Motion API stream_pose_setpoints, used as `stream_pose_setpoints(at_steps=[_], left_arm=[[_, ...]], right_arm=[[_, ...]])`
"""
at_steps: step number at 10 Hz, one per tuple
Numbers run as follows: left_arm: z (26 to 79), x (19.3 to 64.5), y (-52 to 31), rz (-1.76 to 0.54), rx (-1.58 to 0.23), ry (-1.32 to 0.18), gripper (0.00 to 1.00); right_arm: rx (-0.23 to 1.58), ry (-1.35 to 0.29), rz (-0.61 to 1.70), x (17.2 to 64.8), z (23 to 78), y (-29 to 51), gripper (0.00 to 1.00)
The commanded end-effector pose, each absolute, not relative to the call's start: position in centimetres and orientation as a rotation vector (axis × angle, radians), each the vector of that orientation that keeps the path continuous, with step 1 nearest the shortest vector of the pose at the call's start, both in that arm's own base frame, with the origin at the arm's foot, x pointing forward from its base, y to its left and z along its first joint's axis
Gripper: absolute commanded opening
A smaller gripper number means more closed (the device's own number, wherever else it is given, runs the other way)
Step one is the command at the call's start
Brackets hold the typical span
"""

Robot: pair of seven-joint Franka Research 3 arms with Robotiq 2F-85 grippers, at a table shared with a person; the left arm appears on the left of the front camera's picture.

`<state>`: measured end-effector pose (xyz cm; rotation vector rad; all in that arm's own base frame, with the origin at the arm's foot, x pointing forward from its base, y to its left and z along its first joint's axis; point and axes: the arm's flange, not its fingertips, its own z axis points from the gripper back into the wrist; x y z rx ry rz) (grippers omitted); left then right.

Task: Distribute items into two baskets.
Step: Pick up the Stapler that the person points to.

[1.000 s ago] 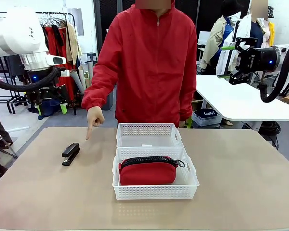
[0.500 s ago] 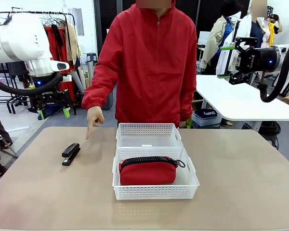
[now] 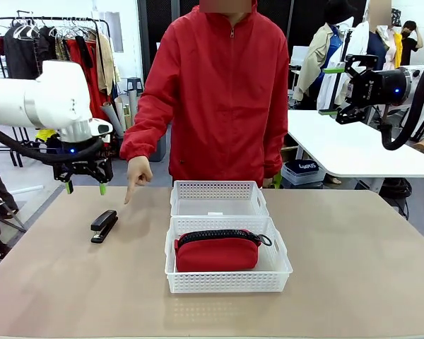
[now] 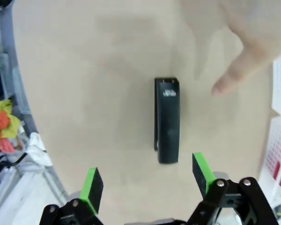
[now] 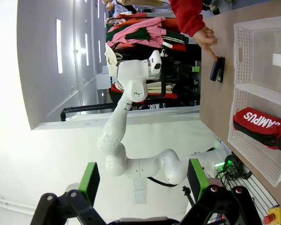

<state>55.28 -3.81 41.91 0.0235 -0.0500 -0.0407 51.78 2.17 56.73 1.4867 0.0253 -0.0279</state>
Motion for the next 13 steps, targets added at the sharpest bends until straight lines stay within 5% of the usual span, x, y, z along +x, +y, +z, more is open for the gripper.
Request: stream_pose_setpoints(at_steps=[1,12,13], left_arm=[[39.5,55.2,-4.7,-0.045,0.045,-0.074,1.0],[33.2,55.1,-5.7,-0.08,-0.031,-0.025,1.0],[33.0,55.3,-5.5,-0.109,0.002,0.01,0.94]], right_arm=[[1.489,0.012,-0.029,51.8,57.0,2.2,1.0],[1.489,0.012,-0.029,51.8,57.0,2.2,1.0],[1.489,0.012,-0.029,51.8,57.0,2.2,1.0]])
